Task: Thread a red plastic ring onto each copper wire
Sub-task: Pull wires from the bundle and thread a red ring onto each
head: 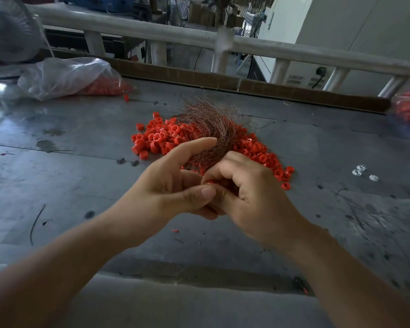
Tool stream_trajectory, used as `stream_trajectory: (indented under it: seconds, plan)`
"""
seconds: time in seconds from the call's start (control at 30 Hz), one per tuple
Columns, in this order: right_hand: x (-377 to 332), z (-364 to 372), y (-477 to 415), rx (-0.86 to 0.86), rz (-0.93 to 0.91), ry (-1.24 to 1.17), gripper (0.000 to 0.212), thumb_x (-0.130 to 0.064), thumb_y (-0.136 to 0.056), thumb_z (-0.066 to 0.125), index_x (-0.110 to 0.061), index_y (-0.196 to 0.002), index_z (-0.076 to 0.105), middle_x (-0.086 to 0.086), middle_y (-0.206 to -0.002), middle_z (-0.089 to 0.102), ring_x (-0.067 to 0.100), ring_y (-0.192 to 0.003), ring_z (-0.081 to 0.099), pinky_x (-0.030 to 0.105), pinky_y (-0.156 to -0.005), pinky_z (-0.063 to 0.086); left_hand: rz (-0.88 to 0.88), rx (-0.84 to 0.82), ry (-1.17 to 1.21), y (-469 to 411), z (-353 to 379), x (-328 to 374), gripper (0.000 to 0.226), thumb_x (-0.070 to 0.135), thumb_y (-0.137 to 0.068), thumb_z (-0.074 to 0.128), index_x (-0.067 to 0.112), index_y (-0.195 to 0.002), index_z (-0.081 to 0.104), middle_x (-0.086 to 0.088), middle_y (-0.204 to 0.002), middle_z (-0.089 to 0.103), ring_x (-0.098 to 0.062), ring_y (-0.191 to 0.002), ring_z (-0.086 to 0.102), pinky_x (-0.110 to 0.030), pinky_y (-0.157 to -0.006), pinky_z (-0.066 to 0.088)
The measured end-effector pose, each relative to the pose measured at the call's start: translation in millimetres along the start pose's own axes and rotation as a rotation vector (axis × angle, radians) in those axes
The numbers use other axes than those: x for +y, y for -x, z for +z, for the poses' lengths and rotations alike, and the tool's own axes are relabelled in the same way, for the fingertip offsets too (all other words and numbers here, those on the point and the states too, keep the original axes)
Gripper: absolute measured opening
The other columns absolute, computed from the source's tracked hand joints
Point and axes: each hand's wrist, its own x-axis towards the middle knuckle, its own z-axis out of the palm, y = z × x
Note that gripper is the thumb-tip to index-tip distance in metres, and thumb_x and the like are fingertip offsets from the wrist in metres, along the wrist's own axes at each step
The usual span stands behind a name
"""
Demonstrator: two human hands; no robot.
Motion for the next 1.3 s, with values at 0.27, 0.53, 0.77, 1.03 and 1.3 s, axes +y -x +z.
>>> stream_trajectory:
  seconds: [0.27,0.53,0.77,1.03,1.3]
  plan:
    - [6.7,1.9,-3.4,-0.038,0.180,-0.299,0.050,-0.042,-0.060,0.073,-0.037,-0.105,0.053,-0.016,-0.089,0.060,-0.002,-0.088,0.059,0.014,-0.078,0.045,-0.028,0.067,0.141,-4.8,-10.4,5.8,0.052,0.031,-0.059,0.082,0.018,-0.107,0.067,-0.012,-0.077,0.070,-0.019,-0.062,0.066,-0.023,-0.049,0.052]
    - [3.1,-11.5,-4.2,-0.108,0.278,-0.581,0.011,-0.027,-0.070,0.059,-0.018,-0.074,0.061,-0.008,-0.053,0.058,0.004,-0.041,0.047,0.017,-0.040,0.042,-0.016,0.071,0.249,-4.8,-18.4,13.4,0.034,0.006,-0.060,0.067,0.013,-0.093,0.072,-0.009,-0.070,0.069,-0.015,-0.052,0.061,-0.019,-0.047,0.049]
    - [12.2,-28.3,-2.3,-0.250,0.389,-0.270,0.016,-0.014,-0.081,0.064,-0.019,-0.067,0.061,-0.013,-0.045,0.050,0.003,-0.038,0.043,0.015,-0.037,0.037,-0.224,0.104,-0.201,-3.5,-33.1,20.0,0.026,-0.001,-0.048,0.083,0.016,-0.063,0.071,-0.004,-0.056,0.061,-0.014,-0.043,0.059,-0.018,-0.039,0.045]
    - [9.5,-12.9,1.6,-0.770,0.412,0.107,0.012,-0.020,-0.082,0.063,-0.024,-0.071,0.060,-0.009,-0.062,0.060,0.004,-0.051,0.057,0.018,-0.051,0.048,-0.528,-0.272,-0.779,-2.4,-38.1,1.9,0.030,0.017,-0.062,0.084,0.039,-0.074,0.067,0.007,-0.063,0.070,-0.002,-0.054,0.063,-0.013,-0.051,0.045]
    - [14.0,-12.5,1.8,-0.735,0.378,0.237,0.017,-0.039,-0.075,0.069,-0.025,-0.071,0.061,-0.013,-0.064,0.060,0.000,-0.062,0.057,0.017,-0.056,0.047,-0.442,-0.198,-0.890,-3.7,-43.6,-3.1,0.029,0.059,-0.051,0.074,0.038,-0.071,0.068,0.008,-0.062,0.066,0.002,-0.051,0.052,-0.013,-0.049,0.040]
